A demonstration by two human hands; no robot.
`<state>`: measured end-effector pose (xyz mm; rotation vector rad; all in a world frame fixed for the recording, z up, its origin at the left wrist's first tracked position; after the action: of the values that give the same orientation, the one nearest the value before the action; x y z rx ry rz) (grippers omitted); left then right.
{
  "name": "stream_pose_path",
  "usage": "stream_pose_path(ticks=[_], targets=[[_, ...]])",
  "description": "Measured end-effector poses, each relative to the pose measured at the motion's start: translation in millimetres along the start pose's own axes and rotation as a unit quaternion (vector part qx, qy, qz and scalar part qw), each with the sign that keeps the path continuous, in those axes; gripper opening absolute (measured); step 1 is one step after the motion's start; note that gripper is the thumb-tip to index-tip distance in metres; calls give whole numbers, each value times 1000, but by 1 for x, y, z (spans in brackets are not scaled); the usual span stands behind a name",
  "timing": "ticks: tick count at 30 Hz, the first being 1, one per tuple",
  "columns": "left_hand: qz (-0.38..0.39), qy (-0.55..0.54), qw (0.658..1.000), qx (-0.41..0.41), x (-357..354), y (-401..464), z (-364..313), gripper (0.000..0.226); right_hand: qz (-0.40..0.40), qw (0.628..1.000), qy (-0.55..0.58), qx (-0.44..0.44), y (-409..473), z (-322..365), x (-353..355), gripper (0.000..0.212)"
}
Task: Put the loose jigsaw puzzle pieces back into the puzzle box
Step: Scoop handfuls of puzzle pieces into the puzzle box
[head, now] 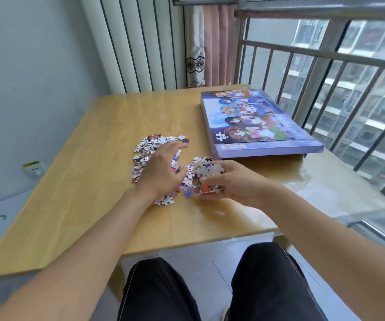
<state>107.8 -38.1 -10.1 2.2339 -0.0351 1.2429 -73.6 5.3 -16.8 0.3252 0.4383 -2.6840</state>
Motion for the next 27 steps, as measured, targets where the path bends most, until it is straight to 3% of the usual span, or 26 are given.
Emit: stream_pose_path(ticks=[7,10,12,16,20,27], targets=[[63,24,998,-20,-38,48,-54,58,-38,999,0,-16,-34,-9,43,19],[62,32,997,-16,-48,66,-67,36,-49,998,23,-29,-44,-7,62,20],[17,-5,1000,19,-47,76,-68,8,-60,997,39,-33,-49,-3,74,21],[-65,-85,992,74,-34,98,-72,18,-84,991,100,-26,-48,14,93,31],[-76,-78,993,55,-19,111,-84,20,-99,975,198,-24,-33,42,101,39],[-86,-90,992,25,-9,114,-100,21,-160,957,241,-9,-14,80,105,37]])
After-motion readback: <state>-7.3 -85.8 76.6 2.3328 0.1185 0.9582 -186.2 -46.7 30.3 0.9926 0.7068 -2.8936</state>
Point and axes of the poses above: each hand's wrist, its own y-axis towards the middle knuckle, its own x-axis out of the back of the hand, z = x × y, the point moved 4 cm from there along y, towards the middle knuckle, and after that the axes turned 5 degrees about y, right-handed, at the moved point
